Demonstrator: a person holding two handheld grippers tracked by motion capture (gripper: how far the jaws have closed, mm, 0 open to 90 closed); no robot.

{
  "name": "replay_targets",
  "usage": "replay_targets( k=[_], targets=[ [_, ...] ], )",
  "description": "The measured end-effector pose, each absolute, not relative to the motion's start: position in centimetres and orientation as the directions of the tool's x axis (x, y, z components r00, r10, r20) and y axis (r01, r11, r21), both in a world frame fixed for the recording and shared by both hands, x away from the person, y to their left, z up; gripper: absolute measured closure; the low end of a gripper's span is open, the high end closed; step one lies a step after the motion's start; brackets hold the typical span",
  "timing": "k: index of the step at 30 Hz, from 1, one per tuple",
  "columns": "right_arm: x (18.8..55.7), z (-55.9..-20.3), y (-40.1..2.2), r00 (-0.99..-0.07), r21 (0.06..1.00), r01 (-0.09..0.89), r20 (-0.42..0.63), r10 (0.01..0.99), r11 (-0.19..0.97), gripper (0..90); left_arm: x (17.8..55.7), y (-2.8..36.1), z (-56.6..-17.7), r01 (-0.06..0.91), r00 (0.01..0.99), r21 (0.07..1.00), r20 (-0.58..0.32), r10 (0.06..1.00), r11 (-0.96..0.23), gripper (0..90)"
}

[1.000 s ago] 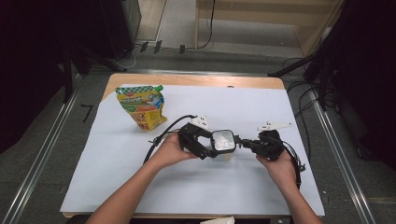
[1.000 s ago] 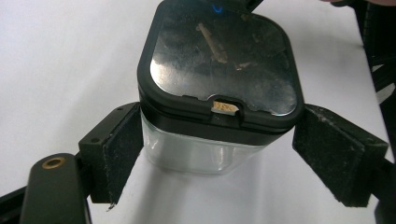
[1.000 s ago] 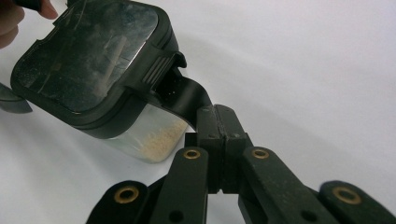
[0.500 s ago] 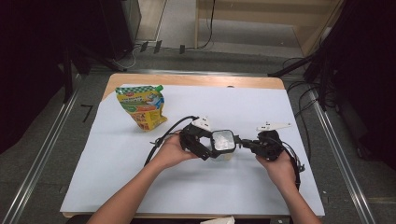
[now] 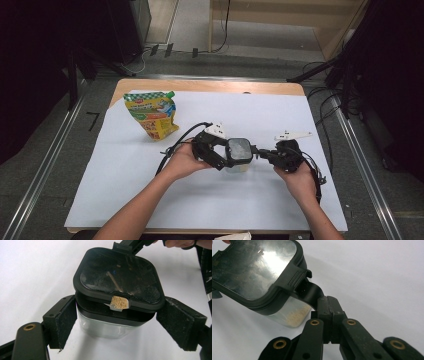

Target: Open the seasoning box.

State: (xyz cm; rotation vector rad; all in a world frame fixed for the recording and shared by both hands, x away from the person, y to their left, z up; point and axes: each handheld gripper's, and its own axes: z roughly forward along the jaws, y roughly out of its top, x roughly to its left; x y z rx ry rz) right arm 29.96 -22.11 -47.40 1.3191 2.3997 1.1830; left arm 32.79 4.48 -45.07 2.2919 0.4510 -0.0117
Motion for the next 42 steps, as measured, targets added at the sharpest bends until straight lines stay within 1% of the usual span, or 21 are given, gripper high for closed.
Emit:
replay_targets(
  k=[10,22,23,24,25,26,27,29,35,36,37,38,42],
  targets=[
    [29.9,-47.4,-22.1,-0.601,0.706,0.641,0.219,0.769,0.300,90.0,32.8,4.4,-44.8,0.328,0.936,0.699,-0.150,0.318,-0.636,17.6],
    [29.9,-47.3,-22.1,-0.603,0.708,0.638,0.217,0.768,0.301,90.0,32.6,4.2,-43.8,0.289,0.945,0.712,-0.105,0.310,-0.640,18.4],
    [29.9,-47.3,-22.1,-0.600,0.707,0.640,0.217,0.770,0.300,90.0,32.5,4.2,-43.5,0.277,0.948,0.718,-0.096,0.303,-0.638,19.7],
    [29.9,-47.3,-22.1,-0.600,0.707,0.640,0.217,0.770,0.300,90.0,32.5,4.2,-43.5,0.277,0.948,0.718,-0.096,0.303,-0.638,27.2],
    [29.9,-47.3,-22.0,-0.599,0.707,0.640,0.217,0.771,0.299,90.0,32.6,4.4,-43.3,0.282,0.954,0.733,-0.148,0.259,-0.619,27.2],
    [29.9,-47.3,-22.0,-0.603,0.708,0.640,0.222,0.766,0.299,90.0,32.6,4.4,-43.1,0.304,0.950,0.747,-0.193,0.246,-0.591,43.8],
    [29.8,-47.3,-21.9,-0.604,0.707,0.638,0.215,0.767,0.304,90.0,32.5,4.2,-43.0,0.306,0.949,0.745,-0.190,0.251,-0.593,41.7],
    [29.8,-47.3,-21.9,-0.605,0.709,0.635,0.208,0.769,0.307,90.0,32.4,4.1,-43.0,0.291,0.954,0.741,-0.174,0.245,-0.605,42.9],
    [29.8,-47.3,-21.9,-0.607,0.709,0.636,0.214,0.766,0.305,90.0,32.2,3.8,-42.4,0.305,0.951,0.739,-0.201,0.235,-0.601,53.5],
    [29.8,-47.3,-21.9,-0.607,0.709,0.636,0.214,0.766,0.305,90.0,32.1,3.7,-42.3,0.307,0.950,0.743,-0.203,0.237,-0.595,53.5],
    [29.7,-47.3,-21.9,-0.607,0.709,0.636,0.214,0.765,0.306,90.0,32.1,3.6,-42.0,0.307,0.951,0.740,-0.205,0.233,-0.599,57.0],
    [29.7,-47.3,-21.9,-0.607,0.709,0.636,0.214,0.765,0.306,90.0,32.1,3.6,-42.0,0.307,0.951,0.740,-0.205,0.233,-0.599,58.7],
    [29.7,-47.3,-21.9,-0.606,0.709,0.636,0.214,0.766,0.305,90.0,32.2,3.2,-41.5,0.309,0.950,0.725,-0.214,0.226,-0.615,61.2]
  ],
)
